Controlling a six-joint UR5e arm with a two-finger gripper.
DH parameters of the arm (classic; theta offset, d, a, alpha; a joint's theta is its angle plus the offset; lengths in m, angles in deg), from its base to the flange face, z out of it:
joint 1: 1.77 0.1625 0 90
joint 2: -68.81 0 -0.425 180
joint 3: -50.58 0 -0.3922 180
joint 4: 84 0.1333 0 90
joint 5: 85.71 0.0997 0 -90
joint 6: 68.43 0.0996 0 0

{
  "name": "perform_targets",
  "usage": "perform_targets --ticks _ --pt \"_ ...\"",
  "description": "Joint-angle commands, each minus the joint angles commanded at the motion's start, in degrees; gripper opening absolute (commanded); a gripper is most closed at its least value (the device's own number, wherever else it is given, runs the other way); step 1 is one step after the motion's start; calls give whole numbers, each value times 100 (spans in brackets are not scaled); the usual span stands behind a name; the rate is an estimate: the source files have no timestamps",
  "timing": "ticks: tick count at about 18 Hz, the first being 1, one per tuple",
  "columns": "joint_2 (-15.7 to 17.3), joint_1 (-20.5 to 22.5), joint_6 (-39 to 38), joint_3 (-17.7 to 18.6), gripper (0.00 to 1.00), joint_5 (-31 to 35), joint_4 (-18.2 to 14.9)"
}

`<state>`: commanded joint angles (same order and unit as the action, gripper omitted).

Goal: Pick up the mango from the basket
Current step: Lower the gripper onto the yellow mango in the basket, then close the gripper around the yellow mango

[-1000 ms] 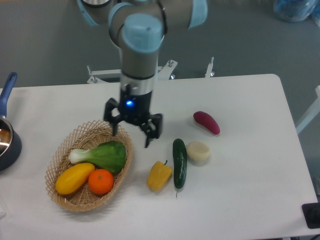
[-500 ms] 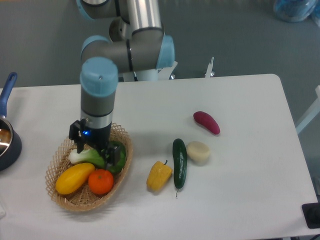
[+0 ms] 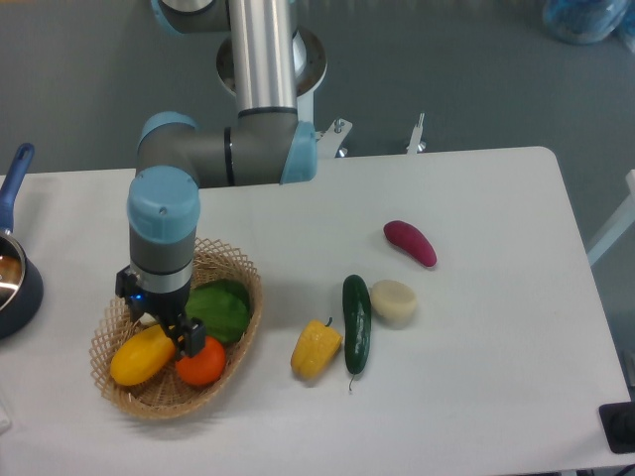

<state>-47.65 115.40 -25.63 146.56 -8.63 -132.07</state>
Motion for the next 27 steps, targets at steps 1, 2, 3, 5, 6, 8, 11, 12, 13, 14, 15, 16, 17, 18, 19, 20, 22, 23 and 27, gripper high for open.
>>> perform_targets --ticks 1,2,3,5,6,8,11,12,13,14,15,16,17,18,19,20,22,23,27 --pt "-35 -18 -18 -9 100 9 17" --pt "-88 -27 -18 0 100 9 26" --pt "-106 -53 -26 0 100 9 35" --pt "-123 -79 -44 0 100 9 44" --pt "-167 -88 -79 0 100 9 44" --pt "-220 -106 -167 -18 100 18 53" --pt "-281 -115 -237 -70 100 26 53" --pt "-325 -123 -246 -97 100 26 53" --pt "-378 -123 -325 -114 100 26 79" --pt "-422 -149 -430 -123 100 26 201" --pt "-475 -193 -535 -123 100 26 324" --pt "-501 -194 -580 -132 100 35 395" --pt "-528 -194 -580 -132 100 79 395" --pt "-528 -202 -589 -132 100 175 404" --pt "-528 -229 -580 -132 100 254 404" --pt "-528 -246 -589 -123 93 272 404" --pt "-519 -246 -598 -106 69 272 404" --pt "-502 -264 -598 -106 61 272 404" --pt "-440 -264 -589 -123 35 272 404"
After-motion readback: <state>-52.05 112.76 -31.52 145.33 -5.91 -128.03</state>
